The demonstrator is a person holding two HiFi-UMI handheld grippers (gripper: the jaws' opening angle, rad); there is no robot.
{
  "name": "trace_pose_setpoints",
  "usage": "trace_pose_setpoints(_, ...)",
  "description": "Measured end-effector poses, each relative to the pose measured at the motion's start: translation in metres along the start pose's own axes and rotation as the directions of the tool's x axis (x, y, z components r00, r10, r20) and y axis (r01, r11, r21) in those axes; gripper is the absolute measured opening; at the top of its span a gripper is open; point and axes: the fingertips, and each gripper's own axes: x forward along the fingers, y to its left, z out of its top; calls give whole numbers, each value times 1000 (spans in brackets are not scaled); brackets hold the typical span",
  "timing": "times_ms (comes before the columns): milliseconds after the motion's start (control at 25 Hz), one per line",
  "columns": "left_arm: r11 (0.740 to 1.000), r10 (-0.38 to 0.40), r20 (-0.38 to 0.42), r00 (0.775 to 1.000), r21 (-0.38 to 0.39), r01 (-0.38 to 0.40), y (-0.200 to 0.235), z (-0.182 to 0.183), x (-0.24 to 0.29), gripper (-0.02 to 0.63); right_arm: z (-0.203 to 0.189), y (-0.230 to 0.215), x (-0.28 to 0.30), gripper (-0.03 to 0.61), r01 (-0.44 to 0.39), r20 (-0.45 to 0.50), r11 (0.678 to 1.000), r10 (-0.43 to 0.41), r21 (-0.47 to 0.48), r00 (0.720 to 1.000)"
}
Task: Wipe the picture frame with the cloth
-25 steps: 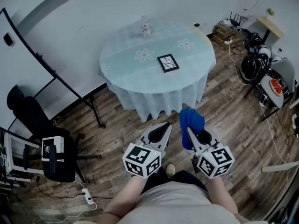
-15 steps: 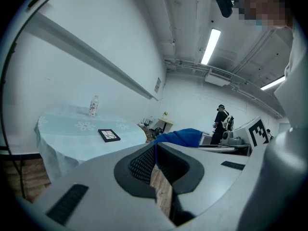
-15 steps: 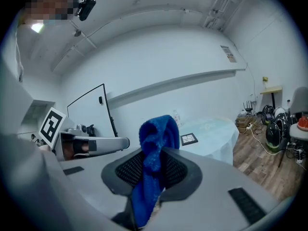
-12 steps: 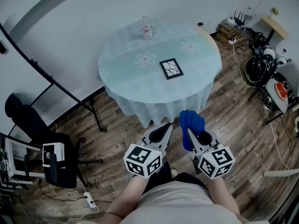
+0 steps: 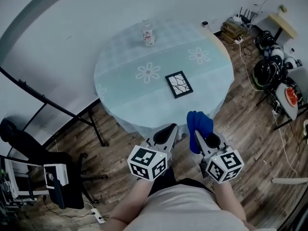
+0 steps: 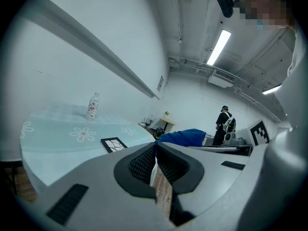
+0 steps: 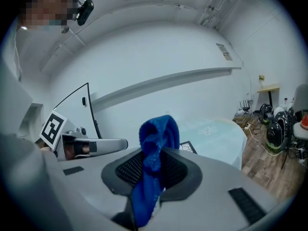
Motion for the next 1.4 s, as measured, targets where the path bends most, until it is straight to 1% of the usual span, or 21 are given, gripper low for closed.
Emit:
trace_pose_setpoints(120, 1000, -12, -12, 1000, 2, 12, 25, 15, 19, 26, 15, -12, 28, 92, 23, 3, 1000, -23, -3, 1000)
trace_pose_setpoints(280, 1000, -30, 2, 1000, 6, 30, 58, 36, 44, 26, 32, -29, 67, 92, 53, 9, 999, -53, -4, 999)
trace_pose_setpoints(560, 996, -88, -20, 996, -1, 88, 103, 59, 85, 26, 52, -58, 121, 92, 118, 1, 993, -118, -3, 993)
trace_pose_setpoints(720, 993, -119, -37, 992, 0, 119, 122, 66, 104, 26, 55, -70, 142, 92, 158, -3, 987, -158, 6, 987)
trace_pose_setpoints(880, 990, -143, -55, 988, -6, 143, 135, 69, 116, 26, 56, -79, 153, 92, 200, -9, 980, -200, 10, 980)
trace_pose_setpoints(1080, 987, -159, -80, 984, -29, 157, 142, 62, 124, 26, 55, -88, 157, 92, 239, -32, 971, -239, 7, 971)
trace_pose_setpoints(1240, 987, -159, -93, 983, -39, 156, 146, 57, 128, 26, 55, -93, 157, 92, 254, -33, 967, -254, 2, 967)
trace_pose_setpoints(1400, 988, -152, -104, 983, -32, 149, 146, 56, 130, 26, 56, -104, 157, 92, 265, -37, 964, -265, 7, 964)
